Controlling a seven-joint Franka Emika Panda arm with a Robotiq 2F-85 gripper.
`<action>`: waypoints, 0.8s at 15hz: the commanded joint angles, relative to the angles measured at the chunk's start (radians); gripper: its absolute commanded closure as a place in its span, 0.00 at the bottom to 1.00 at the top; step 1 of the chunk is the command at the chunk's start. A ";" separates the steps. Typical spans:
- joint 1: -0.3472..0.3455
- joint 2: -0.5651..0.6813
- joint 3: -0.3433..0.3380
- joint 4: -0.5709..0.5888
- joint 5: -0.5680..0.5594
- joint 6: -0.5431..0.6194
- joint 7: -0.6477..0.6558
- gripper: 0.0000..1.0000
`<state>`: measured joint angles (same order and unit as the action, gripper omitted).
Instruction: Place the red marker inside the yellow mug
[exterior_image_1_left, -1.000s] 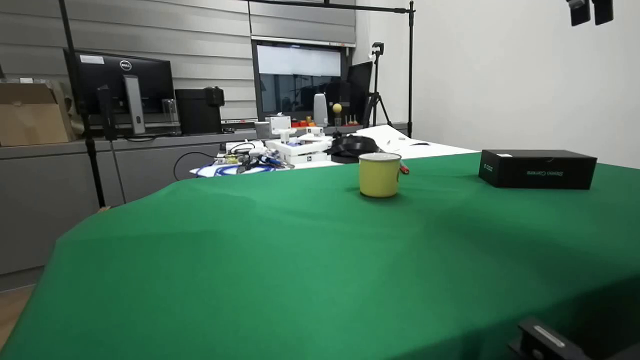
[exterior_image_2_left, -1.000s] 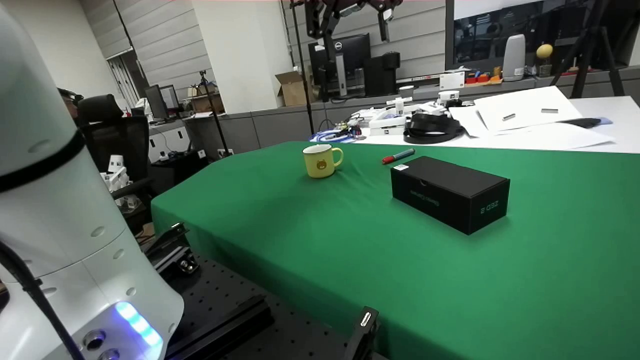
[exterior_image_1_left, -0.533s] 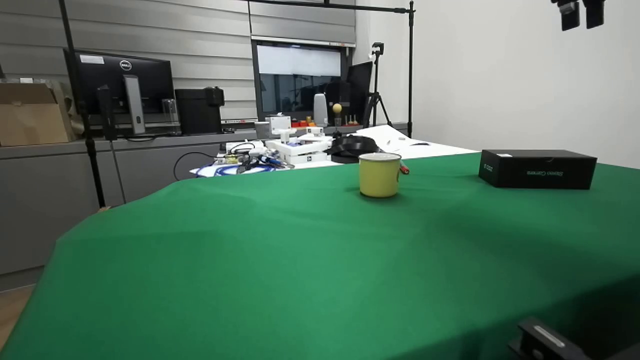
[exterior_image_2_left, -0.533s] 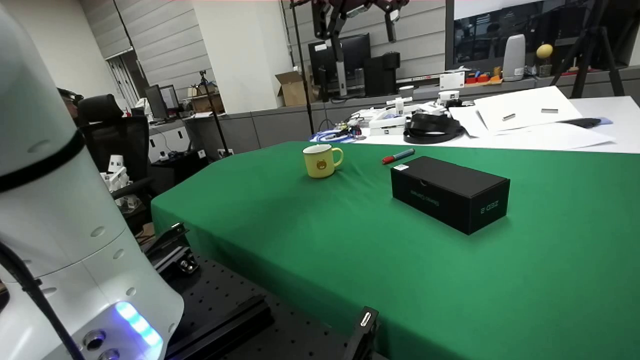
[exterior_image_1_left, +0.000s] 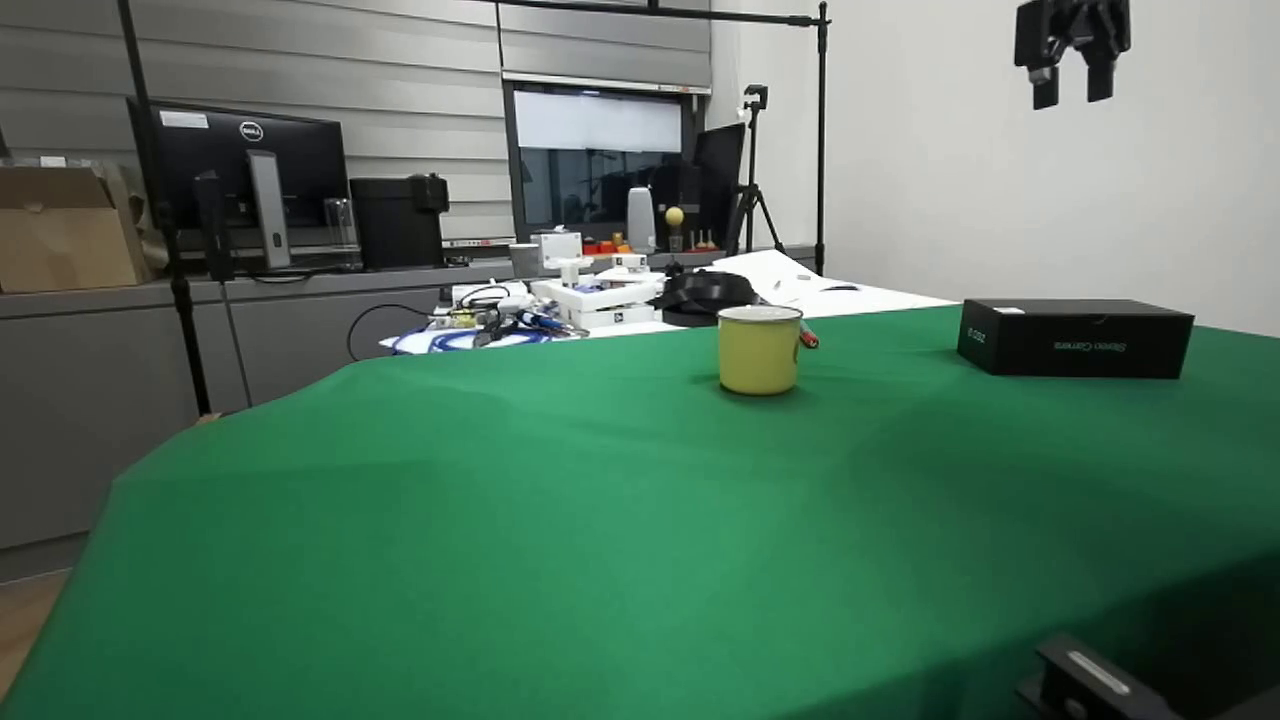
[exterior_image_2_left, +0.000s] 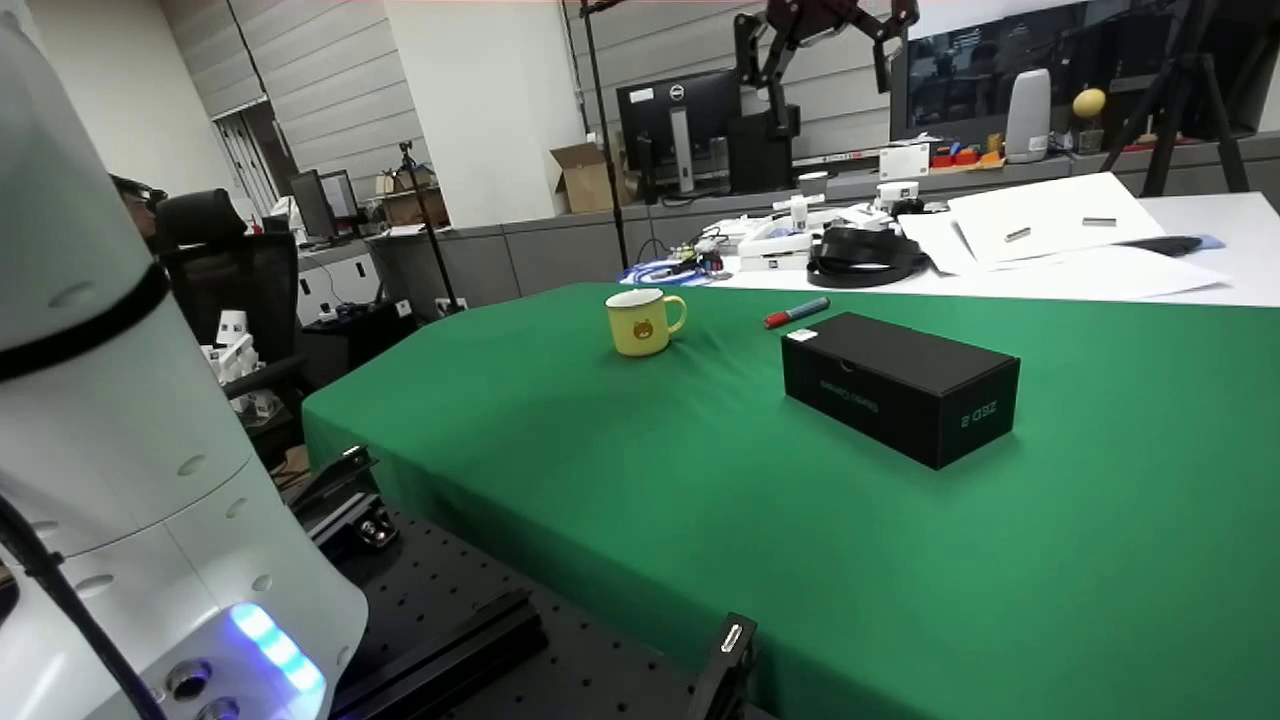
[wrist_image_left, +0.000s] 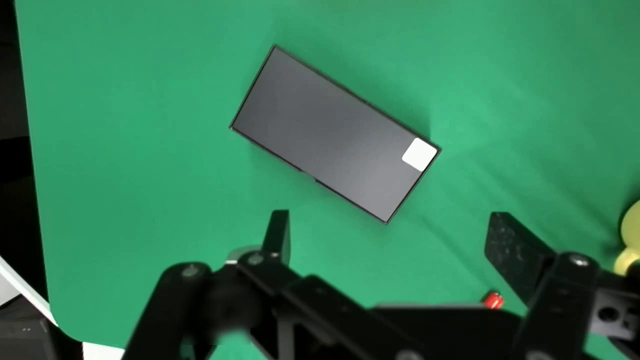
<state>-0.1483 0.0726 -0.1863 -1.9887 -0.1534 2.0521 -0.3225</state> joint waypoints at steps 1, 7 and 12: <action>-0.030 0.212 0.008 0.253 0.083 -0.014 0.042 0.00; -0.049 0.468 0.046 0.579 0.259 0.000 0.259 0.00; -0.009 0.662 0.071 0.828 0.282 -0.078 0.499 0.00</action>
<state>-0.1733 0.6024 -0.1254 -1.3582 0.1220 2.0533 0.0503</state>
